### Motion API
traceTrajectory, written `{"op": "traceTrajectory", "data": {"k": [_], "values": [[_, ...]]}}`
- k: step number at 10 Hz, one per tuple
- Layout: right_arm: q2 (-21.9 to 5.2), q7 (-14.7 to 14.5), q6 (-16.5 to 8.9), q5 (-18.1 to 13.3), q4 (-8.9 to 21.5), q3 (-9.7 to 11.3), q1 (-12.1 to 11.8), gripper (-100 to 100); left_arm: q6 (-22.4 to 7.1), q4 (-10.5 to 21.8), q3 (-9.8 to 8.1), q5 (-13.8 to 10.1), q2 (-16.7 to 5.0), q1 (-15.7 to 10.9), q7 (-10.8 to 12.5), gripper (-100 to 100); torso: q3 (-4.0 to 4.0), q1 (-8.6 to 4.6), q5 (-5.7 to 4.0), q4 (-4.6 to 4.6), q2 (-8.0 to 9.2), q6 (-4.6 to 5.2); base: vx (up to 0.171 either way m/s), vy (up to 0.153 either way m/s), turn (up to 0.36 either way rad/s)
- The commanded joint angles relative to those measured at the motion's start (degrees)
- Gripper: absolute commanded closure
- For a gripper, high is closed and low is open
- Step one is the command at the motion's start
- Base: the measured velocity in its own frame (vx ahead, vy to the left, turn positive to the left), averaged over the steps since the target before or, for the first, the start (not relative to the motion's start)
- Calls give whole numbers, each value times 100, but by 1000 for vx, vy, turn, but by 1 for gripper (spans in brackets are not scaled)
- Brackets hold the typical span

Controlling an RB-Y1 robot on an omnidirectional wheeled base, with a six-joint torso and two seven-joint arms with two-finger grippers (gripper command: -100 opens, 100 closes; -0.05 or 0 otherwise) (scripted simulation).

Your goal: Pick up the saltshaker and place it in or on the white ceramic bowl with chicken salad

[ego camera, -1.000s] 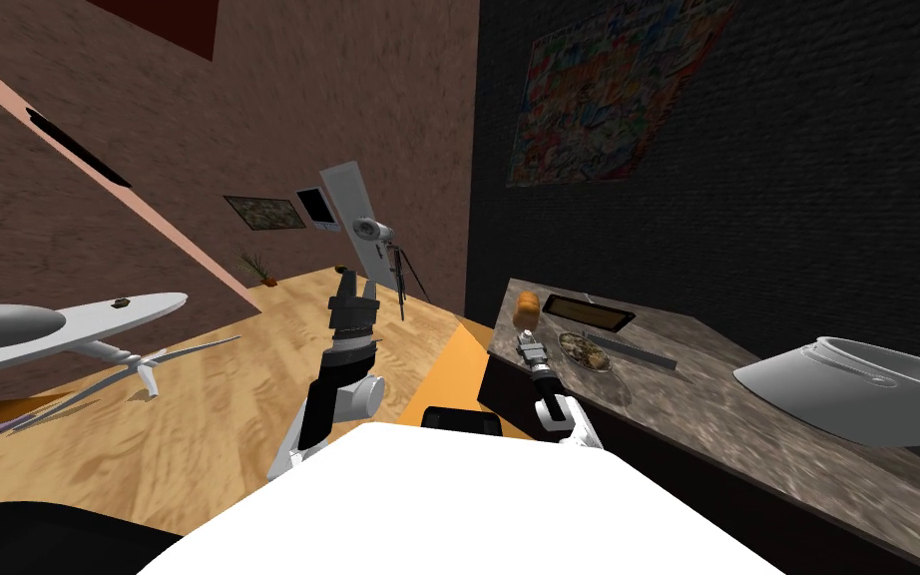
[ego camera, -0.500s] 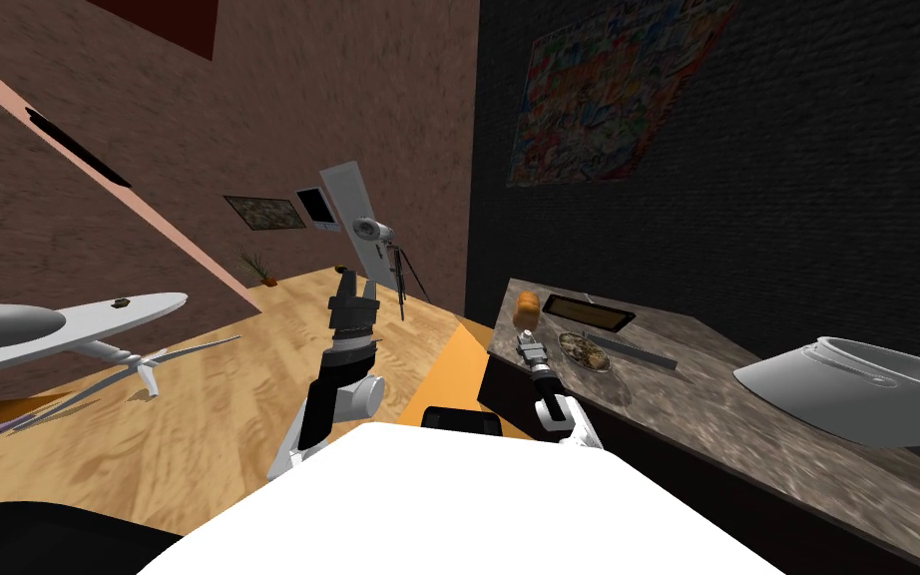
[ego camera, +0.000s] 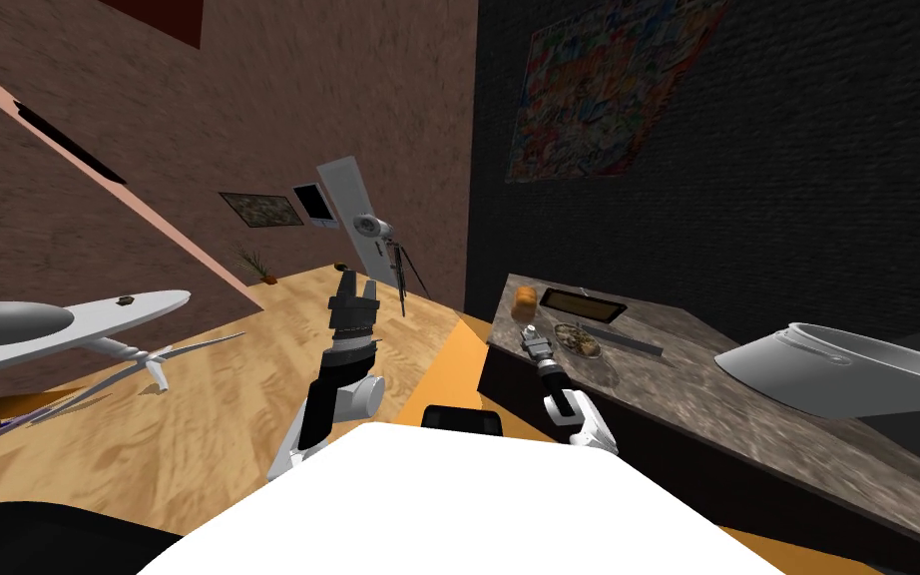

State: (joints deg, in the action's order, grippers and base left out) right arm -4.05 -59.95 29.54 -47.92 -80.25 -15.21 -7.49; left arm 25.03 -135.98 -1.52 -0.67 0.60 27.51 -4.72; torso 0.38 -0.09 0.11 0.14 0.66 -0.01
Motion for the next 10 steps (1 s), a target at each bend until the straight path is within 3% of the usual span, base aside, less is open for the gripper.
{"op": "traceTrajectory", "data": {"k": [1,6,10], "values": [[-169,55,-13,-17,-102,67,73,100,0,0,0,0,0,0,0,0,0,0,0,0,0,0,-141,-47,-42],[-411,309,-110,-55,-512,275,401,100,0,1,0,0,0,-1,0,0,29,-22,-3,13,47,4,-223,-89,-45],[-482,683,-474,-91,-772,432,652,100,0,1,-1,0,-1,0,0,0,7,-62,-16,4,10,7,-158,-168,-3]]}}
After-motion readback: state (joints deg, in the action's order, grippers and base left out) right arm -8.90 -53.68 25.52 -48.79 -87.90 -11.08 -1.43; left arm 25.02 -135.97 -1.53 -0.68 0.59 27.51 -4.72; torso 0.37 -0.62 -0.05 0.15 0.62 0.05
